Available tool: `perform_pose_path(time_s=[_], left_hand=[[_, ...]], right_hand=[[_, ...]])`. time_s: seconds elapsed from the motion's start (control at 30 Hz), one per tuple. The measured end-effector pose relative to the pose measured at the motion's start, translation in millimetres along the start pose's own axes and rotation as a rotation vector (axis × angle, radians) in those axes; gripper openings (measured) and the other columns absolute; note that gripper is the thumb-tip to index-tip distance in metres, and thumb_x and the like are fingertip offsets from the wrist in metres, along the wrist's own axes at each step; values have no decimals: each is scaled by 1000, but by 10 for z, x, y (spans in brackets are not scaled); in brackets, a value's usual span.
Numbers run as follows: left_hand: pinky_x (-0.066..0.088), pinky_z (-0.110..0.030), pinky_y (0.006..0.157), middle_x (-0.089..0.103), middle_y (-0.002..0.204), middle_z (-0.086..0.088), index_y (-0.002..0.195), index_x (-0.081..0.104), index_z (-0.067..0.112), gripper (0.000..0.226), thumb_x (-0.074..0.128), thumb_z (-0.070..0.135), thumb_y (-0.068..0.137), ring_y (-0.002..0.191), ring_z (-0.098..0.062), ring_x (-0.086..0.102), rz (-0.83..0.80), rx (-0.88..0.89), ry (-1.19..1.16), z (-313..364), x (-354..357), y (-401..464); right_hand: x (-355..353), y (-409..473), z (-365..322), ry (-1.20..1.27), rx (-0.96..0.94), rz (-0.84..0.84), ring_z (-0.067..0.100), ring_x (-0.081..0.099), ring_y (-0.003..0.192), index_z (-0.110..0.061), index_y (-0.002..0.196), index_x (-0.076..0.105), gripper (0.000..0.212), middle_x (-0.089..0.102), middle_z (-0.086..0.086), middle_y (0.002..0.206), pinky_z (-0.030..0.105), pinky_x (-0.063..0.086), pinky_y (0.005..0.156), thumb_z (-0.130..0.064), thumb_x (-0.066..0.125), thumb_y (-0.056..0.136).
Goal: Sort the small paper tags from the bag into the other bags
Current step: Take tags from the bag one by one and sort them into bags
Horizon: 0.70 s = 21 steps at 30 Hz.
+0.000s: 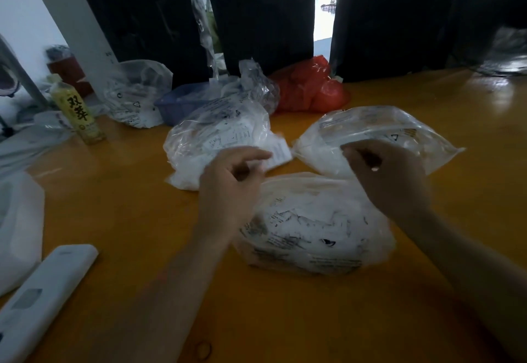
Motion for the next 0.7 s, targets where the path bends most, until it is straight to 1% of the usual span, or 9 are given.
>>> perform_pose_path(time_s=[0.07, 0.1, 0.13, 0.2, 0.3, 0.37, 0.43, 0.6, 0.7], left_hand=[[64, -27, 66, 75, 107, 10, 112, 78, 31, 26, 73, 11, 96, 79, 1, 70, 114, -21, 134, -54, -248, 291], [64, -33, 74, 76, 111, 4, 116, 78, 27, 26, 71, 11, 97, 84, -5, 71, 148, -45, 213, -104, -343, 439], [63, -40, 83, 77, 115, -3, 120, 77, 23, 27, 69, 10, 98, 91, -16, 73, 158, -65, 296, -168, -402, 582], [57, -46, 97, 75, 122, -9, 124, 75, 17, 29, 65, 8, 98, 106, -29, 70, 119, -73, 450, -284, -426, 811], [46, -46, 109, 66, 139, -9, 131, 72, 21, 33, 61, 15, 100, 126, -31, 59, -30, -67, 687, -423, -267, 1006], [36, -50, 110, 53, 151, -8, 137, 67, 28, 36, 53, 21, 104, 138, -37, 40, -176, -102, 836, -511, -102, 1067], [27, -50, 110, 41, 158, -4, 139, 63, 37, 41, 45, 23, 105, 142, -37, 24, -270, -145, 886, -553, 7, 1091], [21, -53, 114, 13, 170, 6, 139, 51, 60, 61, 38, 16, 98, 145, -34, 11, -393, -213, 882, -554, 116, 1094], [15, -58, 119, 8, 173, 3, 148, 43, 58, 63, 40, 18, 99, 151, -35, 5, -334, -198, 903, -494, 65, 1093]], right_hand=[[-53, 151, 210, -210, 4, 22, 20, 65, 97, -13, 119, 73, 24, 73, 6, 114, 36, 50, 89, -23, 59, 103], [-45, 209, 343, -293, 58, -22, 28, 62, 110, -13, 124, 71, 27, 70, 11, 123, 43, 46, 100, -24, 56, 104], [-18, 238, 469, -356, 118, -78, 32, 57, 120, -15, 129, 68, 30, 66, 13, 131, 46, 39, 109, -26, 53, 105], [74, 230, 625, -439, 186, -191, 35, 50, 131, -17, 138, 61, 36, 58, 15, 142, 46, 29, 115, -29, 52, 105], [183, 193, 705, -547, 162, -328, 35, 46, 131, -19, 138, 61, 38, 56, 18, 142, 45, 31, 112, -32, 54, 104], [183, 200, 711, -549, 143, -327, 34, 48, 126, -19, 131, 67, 33, 58, 18, 136, 43, 34, 107, -31, 58, 102], [155, 215, 703, -532, 130, -281, 34, 51, 118, -19, 121, 72, 26, 61, 18, 128, 42, 37, 101, -29, 61, 100], [86, 227, 697, -508, 111, -154, 33, 58, 108, -19, 116, 75, 23, 67, 15, 120, 42, 44, 95, -25, 60, 101], [47, 242, 697, -502, 102, -69, 34, 59, 109, -18, 116, 76, 24, 69, 15, 119, 43, 42, 96, -26, 58, 102]])
Point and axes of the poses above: each hand's wrist, its own y-axis towards the middle knuckle, its own x-axis out of the palm, z = x × y, the point moved 6 cm from there along y, towards the middle knuckle
